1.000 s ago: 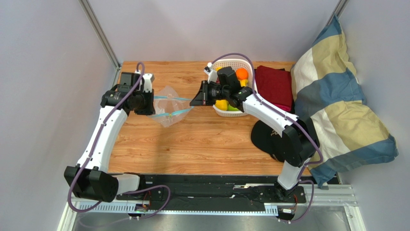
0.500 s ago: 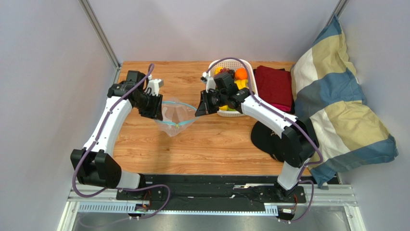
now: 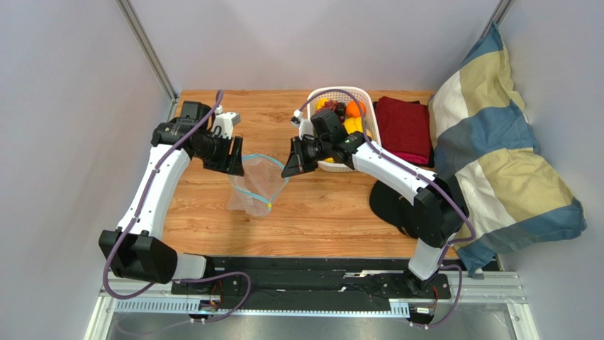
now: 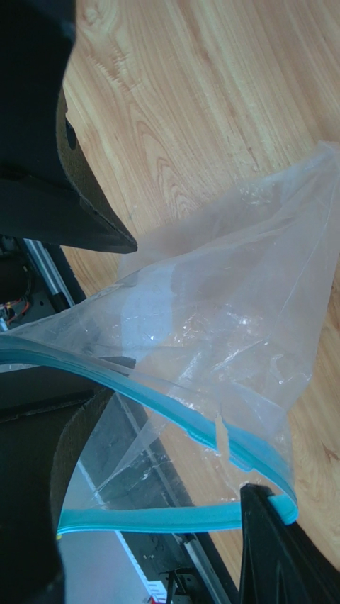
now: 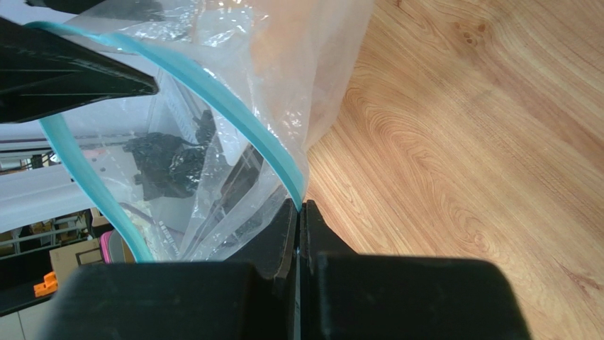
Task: Place the food in the zip-top bag and seal the zipper
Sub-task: Open the zipper of the food storage bag.
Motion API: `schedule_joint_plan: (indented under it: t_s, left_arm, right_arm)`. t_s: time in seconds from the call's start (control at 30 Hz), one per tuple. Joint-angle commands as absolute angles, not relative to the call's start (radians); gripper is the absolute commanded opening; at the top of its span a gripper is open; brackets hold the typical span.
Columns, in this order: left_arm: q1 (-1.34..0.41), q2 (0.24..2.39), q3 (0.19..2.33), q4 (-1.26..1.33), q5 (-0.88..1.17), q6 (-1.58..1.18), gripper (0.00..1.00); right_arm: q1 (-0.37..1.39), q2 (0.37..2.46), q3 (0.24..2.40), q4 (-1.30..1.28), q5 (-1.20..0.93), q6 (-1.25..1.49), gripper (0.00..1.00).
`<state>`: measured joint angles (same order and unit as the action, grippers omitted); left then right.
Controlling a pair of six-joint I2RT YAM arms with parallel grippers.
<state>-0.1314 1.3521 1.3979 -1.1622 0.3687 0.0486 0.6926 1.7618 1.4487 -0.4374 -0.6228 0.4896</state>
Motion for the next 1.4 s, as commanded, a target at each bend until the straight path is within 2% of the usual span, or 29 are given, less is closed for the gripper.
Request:
schedule_joint_plan:
  t_s: [0.0, 0.17, 0.27, 0.53, 0.67, 0.9, 1.17, 1.37]
  left_arm:
    - [-0.137, 1.310, 1.500, -1.224, 0.387, 0.067, 0.64]
    - [-0.137, 1.309, 1.514, -1.302, 0.371, 0.071, 0.64]
    - [-0.144, 1.287, 1.471, -1.301, 0.376, 0.061, 0.68]
    - [-0.170, 1.278, 1.424, -1.198, 0.359, -0.035, 0.71]
    - [-0.196, 1.273, 1.414, -1.129, 0.313, -0.103, 0.77]
    - [-0.239, 1.210, 1.358, -1.035, 0.224, -0.152, 0.78]
    - [-0.239, 1.154, 1.309, -1.089, 0.232, -0.137, 0.73]
    - [-0.239, 1.111, 1.282, -1.108, 0.253, -0.141, 0.77]
  right_arm:
    - [0.693, 1.758, 1.493, -0.425, -0.621, 0.511, 0.00]
    - [0.692, 1.743, 1.490, -0.419, -0.595, 0.546, 0.00]
    - [0.693, 1.741, 1.483, -0.391, -0.600, 0.606, 0.00]
    - [0.713, 1.743, 1.483, -0.328, -0.617, 0.753, 0.00]
    - [0.745, 1.766, 1.517, -0.376, -0.574, 0.790, 0.00]
    - [0.767, 1.798, 1.555, -0.434, -0.515, 0.859, 0.00]
    - [0.764, 1.793, 1.586, -0.520, -0.399, 0.939, 0.00]
    - [0.764, 1.792, 1.597, -0.526, -0.391, 0.992, 0.00]
